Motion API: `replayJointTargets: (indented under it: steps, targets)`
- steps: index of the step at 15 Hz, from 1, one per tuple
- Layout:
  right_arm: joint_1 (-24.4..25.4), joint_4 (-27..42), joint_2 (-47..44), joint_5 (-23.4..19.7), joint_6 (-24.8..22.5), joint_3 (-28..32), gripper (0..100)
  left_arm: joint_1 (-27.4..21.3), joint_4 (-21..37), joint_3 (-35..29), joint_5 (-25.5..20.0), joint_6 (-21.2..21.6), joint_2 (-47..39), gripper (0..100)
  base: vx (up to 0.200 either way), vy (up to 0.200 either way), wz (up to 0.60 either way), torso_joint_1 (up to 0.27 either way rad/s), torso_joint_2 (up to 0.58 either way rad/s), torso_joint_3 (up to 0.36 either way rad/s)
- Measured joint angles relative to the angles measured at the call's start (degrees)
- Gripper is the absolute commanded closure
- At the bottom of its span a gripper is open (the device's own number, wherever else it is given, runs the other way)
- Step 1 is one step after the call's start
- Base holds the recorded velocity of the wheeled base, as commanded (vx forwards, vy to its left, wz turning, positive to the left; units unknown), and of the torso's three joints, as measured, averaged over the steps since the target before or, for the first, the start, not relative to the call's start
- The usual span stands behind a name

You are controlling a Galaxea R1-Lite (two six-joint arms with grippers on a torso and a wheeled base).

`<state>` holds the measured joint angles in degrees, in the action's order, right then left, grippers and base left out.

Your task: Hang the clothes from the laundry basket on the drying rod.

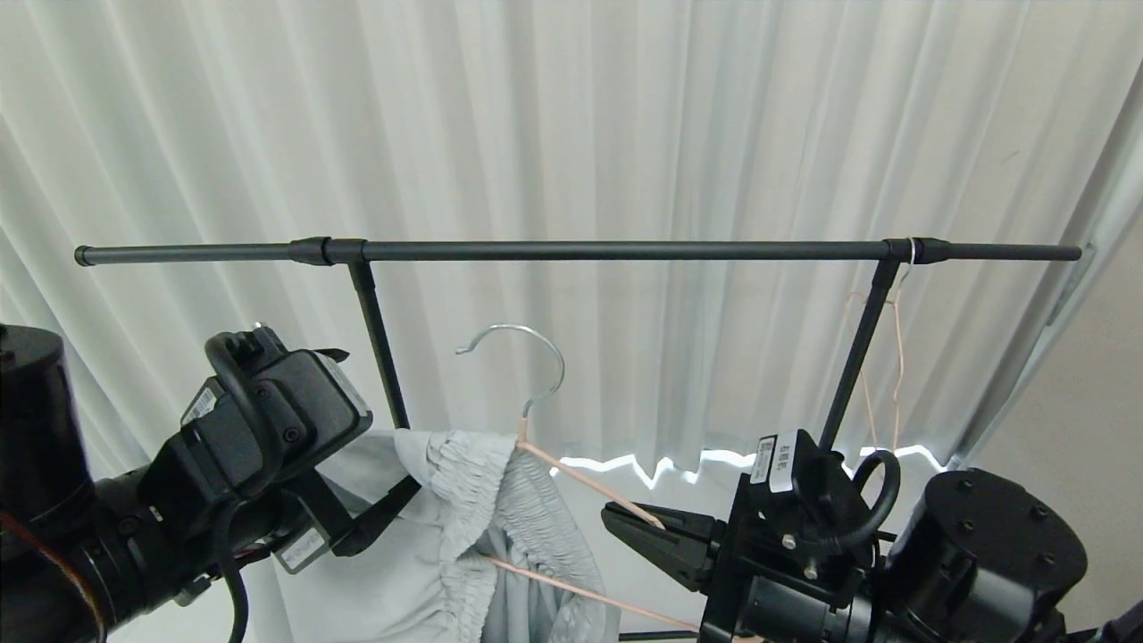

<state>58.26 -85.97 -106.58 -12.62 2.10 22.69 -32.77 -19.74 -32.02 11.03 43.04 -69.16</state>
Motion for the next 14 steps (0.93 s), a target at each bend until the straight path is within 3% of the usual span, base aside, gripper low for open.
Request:
replayJointTargets:
  steps: [3, 14]
  targets:
    - [1.0, 0.0, 0.0, -1.6, -2.0, -1.4, 100, 0.6, 0.0, 0.7, -0.1, 0.1, -0.2, 0, 0.000, 0.000, 0.00, 0.000, 0.00, 0.000]
    - [3.0, -1.2, -0.2, -4.8, -2.2, -1.8, 100, 0.7, 0.0, 2.7, -2.9, 0.2, 0.0, 0, 0.000, 0.000, 0.00, 0.000, 0.00, 0.000]
